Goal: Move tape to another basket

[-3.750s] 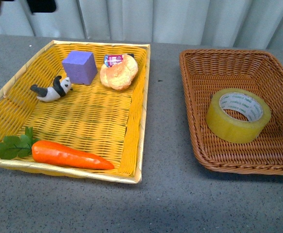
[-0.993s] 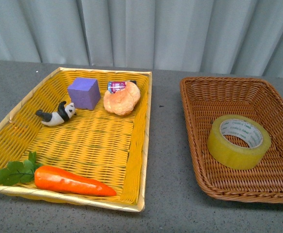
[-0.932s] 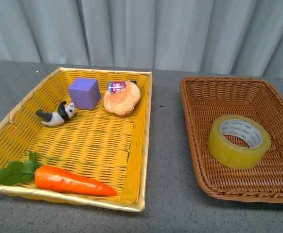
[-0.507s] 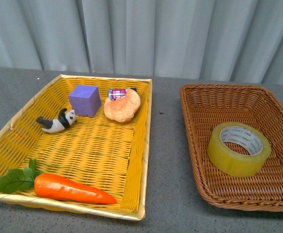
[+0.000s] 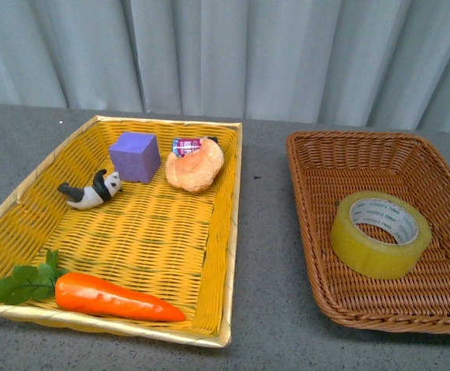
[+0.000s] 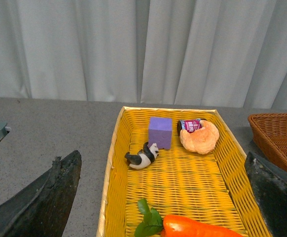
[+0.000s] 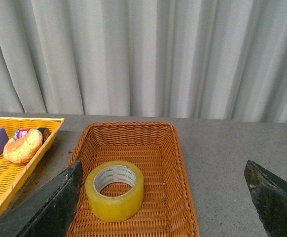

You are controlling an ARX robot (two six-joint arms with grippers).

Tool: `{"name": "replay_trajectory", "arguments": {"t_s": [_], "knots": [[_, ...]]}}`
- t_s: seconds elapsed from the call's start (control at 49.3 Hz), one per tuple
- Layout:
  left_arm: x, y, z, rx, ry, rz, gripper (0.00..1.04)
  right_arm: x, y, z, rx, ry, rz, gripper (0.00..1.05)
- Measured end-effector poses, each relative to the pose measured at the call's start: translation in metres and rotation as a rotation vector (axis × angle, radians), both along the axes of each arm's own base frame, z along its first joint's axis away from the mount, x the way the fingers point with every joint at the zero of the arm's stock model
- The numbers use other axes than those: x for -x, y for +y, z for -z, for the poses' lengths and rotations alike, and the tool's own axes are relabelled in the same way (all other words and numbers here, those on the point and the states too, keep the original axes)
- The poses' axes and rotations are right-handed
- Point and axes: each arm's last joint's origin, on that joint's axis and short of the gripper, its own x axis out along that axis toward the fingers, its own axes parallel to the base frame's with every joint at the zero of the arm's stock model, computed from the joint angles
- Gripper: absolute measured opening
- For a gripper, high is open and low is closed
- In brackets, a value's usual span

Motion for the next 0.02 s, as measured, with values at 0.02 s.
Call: {"name": "replay_trajectory", "arguments": {"t_s": [0.02], "knots": [[0.0000,0.0000,0.0000,0.000,0.000,0.000,0.98,0.0000,0.0000,0.0000,0.000,0.000,0.000,0.96]]}}
